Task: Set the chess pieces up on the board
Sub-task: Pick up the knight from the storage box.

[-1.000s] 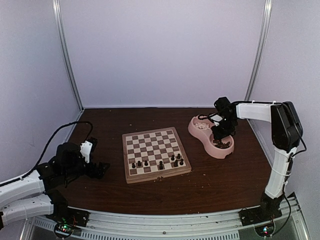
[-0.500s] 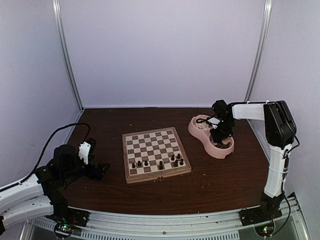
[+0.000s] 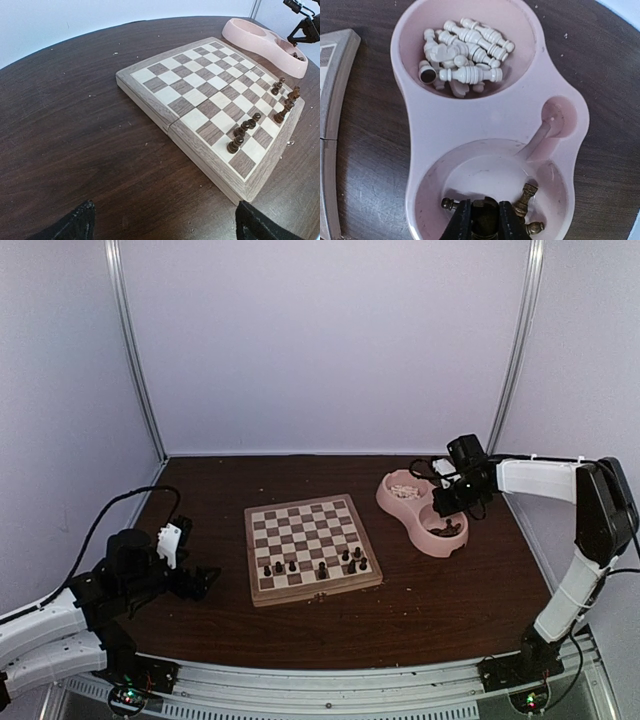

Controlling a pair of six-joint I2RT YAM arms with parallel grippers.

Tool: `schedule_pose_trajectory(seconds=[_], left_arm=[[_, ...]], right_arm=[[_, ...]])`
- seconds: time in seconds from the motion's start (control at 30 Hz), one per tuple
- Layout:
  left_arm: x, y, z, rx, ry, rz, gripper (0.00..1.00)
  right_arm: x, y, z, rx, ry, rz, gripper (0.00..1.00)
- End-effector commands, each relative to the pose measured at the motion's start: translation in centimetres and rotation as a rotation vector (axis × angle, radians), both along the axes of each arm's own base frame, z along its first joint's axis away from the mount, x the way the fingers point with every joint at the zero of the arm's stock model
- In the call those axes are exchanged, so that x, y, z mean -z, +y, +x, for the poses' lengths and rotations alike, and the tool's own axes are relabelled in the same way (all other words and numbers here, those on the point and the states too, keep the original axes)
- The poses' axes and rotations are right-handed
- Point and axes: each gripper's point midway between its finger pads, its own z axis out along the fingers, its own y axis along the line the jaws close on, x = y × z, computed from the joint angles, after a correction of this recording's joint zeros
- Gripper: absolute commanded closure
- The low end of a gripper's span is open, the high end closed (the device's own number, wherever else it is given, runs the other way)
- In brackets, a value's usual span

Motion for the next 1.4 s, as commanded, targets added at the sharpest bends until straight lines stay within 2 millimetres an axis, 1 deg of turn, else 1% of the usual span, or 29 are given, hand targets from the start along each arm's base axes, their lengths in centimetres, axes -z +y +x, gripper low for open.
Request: schedule_pose_trajectory(seconds=[0.0,0.1,0.17,0.3,0.37,0.47,0.57,0.63,0.7,0.83,0.9,0.97,1.03,1.1,1.2,1.27,1.37], left_arm=[[-1.1,-0.4,0.3,0.012,-0.057,-0.030,0.02],[-1.1,-0.4,0.3,0.014,-0.060,-0.027,0.02],[-1.1,-0.4,0.3,0.014,-0.059,-0.027,0.02],[-1.2,-0.5,0.5,0.016,-0.065,-0.028,0.02],[-1.2,-0.7,0.5,0.025,-0.063,-0.023,0.02],[-1.0,-1.0,0.5,0.042,-0.050,-0.015,0.02],[-1.0,-1.0,0.5,0.045,-0.052,-0.014,0.02],[-1.0,-1.0,0.3,0.051,-0.053,-0.017,0.02],[-1.1,-1.0,0.2,0.055,-0.060,-0.021,0.02],[-1.1,-1.0,0.2,0.055,-0.063,-0.023,0.02],[-1.2,-1.0,0.2,0.053,-0.064,-0.023,0.02],[-1.1,-1.0,0.2,0.055,-0.064,-0.023,0.02],[-1.1,-1.0,0.2,0.055,-0.064,-0.020,0.02],[-0.9,-0.5,0.4,0.028,-0.059,-0.003,0.02],[-1.0,0.3,0.7,-0.022,-0.070,0.002,0.02],[-1.1,0.8,0.8,-0.052,-0.075,0.006,0.02],[-1.0,1.2,1.0,-0.075,-0.075,0.012,0.02]], right_arm=[[-2.2,1.2,0.6,0.030,-0.089,0.140,0.87],[-2.3,2.5,0.4,-0.007,-0.092,0.215,0.86],[-2.7,3.2,0.3,-0.028,-0.116,0.258,0.86],[-4.2,4.1,0.3,-0.073,-0.206,0.320,0.87],[-4.7,4.1,0.1,-0.084,-0.253,0.331,0.87],[-6.4,4.6,-0.2,-0.117,-0.337,0.381,0.87],[-7.9,5.3,-1.0,-0.169,-0.411,0.436,0.88],[-8.9,6.1,-1.6,-0.215,-0.463,0.498,0.89],[-9.2,6.9,-2.5,-0.256,-0.488,0.566,0.90],[-10.0,7.9,-3.3,-0.288,-0.515,0.663,0.93],[-9.7,7.8,-3.3,-0.268,-0.516,0.656,0.93],[-9.5,7.3,-3.2,-0.227,-0.538,0.634,0.92],[-9.6,7.0,-3.0,-0.197,-0.575,0.612,0.92],[-9.8,6.6,-2.6,-0.164,-0.601,0.592,0.95],[-9.9,5.9,-2.3,-0.120,-0.634,0.552,0.93],[-9.5,5.2,-2.2,-0.088,-0.645,0.525,0.94],[-8.1,4.1,-2.1,-0.035,-0.666,0.471,0.94]])
